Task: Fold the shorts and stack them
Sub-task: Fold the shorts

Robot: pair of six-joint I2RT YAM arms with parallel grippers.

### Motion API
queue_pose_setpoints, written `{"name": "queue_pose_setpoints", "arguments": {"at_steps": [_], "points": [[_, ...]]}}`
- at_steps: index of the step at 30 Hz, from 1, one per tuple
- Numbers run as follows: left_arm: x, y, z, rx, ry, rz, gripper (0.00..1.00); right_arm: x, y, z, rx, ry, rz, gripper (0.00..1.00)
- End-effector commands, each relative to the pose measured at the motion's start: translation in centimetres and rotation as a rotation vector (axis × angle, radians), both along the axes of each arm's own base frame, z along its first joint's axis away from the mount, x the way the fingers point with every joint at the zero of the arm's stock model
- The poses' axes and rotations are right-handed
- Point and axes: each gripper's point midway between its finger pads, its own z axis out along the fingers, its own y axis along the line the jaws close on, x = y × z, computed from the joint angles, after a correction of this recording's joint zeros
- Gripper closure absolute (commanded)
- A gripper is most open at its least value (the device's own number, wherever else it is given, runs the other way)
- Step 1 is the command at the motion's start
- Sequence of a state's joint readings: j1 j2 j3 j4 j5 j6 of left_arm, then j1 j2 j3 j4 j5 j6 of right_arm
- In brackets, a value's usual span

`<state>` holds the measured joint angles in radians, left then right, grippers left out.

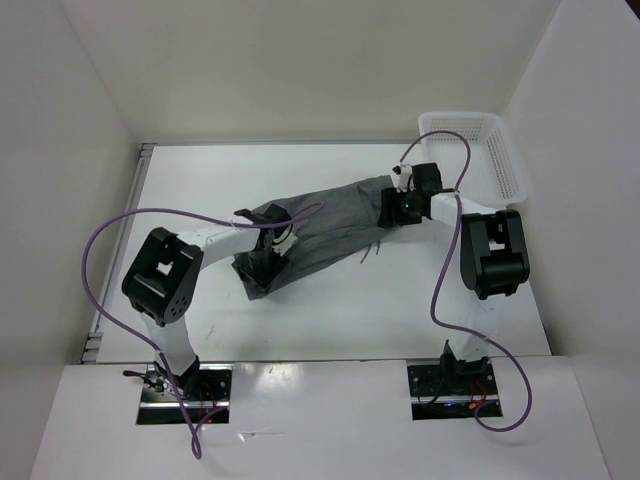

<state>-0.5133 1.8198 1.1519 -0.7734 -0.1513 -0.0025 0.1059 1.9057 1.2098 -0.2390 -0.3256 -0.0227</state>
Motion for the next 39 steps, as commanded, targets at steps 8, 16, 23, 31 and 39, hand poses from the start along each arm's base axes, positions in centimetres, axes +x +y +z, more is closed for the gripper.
{"name": "queue_pose_setpoints", "arguments": {"at_steps": [8,16,23,31,39], "points": [[2.2,0.5,6.8,-0.159,-0.112,0.087,0.29,0.6,-0.1,2.9,-0.05,-0.089,0.051,0.28],[2.8,0.4,7.3,-0.311,-0.081,0.151,0.31,-0.5,-0.1,2.7,-0.071,-0.07,0.111,0.28],[2.1,0.8,5.6,-0.457,0.061,0.251,0.3,-0.8,-0.3,3.0,-0.078,-0.07,0.105,0.28],[0.4,2.6,0.4,-0.32,0.235,0.311,0.28,-1.0,-0.6,2.4,-0.118,-0.075,0.07,0.28],[-0.8,1.4,-0.9,-0.331,0.319,0.297,0.31,-0.6,-0.7,1.1,-0.13,-0.055,0.064,0.28]]}}
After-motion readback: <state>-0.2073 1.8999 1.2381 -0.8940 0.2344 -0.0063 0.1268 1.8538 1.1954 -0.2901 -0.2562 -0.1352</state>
